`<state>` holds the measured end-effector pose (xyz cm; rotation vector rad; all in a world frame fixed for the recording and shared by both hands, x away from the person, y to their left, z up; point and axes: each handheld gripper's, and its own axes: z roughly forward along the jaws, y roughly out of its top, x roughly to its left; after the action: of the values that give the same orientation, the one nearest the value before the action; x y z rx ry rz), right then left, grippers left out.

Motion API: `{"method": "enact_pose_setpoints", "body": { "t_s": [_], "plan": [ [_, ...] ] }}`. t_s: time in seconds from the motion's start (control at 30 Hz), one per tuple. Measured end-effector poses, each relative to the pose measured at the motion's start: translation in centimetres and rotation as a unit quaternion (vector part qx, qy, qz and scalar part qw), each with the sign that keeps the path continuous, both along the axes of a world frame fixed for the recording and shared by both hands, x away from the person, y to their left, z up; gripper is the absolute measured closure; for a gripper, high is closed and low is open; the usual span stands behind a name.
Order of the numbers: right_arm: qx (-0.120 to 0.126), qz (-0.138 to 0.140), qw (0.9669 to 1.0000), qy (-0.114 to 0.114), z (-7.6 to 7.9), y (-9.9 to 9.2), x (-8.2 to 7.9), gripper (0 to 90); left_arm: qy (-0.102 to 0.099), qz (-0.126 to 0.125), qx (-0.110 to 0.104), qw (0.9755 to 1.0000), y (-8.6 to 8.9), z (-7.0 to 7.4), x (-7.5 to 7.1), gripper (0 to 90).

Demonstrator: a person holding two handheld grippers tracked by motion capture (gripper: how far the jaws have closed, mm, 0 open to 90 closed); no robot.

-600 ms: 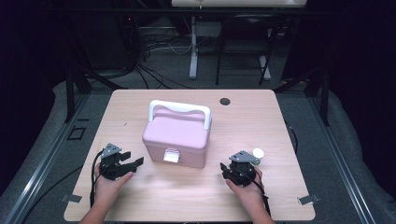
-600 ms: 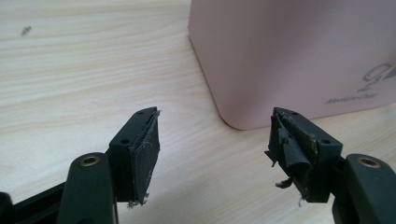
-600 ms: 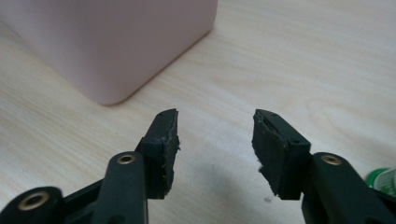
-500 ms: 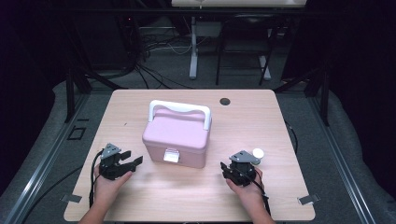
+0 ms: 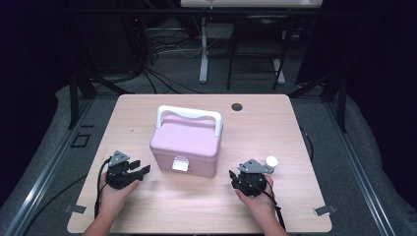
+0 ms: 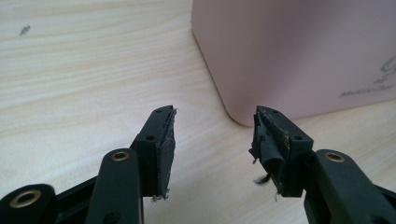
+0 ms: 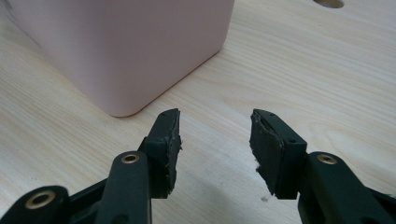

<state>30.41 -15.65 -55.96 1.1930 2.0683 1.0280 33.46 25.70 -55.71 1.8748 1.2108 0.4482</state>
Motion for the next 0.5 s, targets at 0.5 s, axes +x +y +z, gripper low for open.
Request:
{"method": "enact_pose_setpoints", "body": {
  "t_s": [0.5],
  "plan": [
    [0.01,0.003,0.9999,0.006,-0.2,1.5,0.9,55.4,-0.02,-0.037,-0.025,0.9988,-0.5,-0.2,1.4,64.1]
  ]
}}
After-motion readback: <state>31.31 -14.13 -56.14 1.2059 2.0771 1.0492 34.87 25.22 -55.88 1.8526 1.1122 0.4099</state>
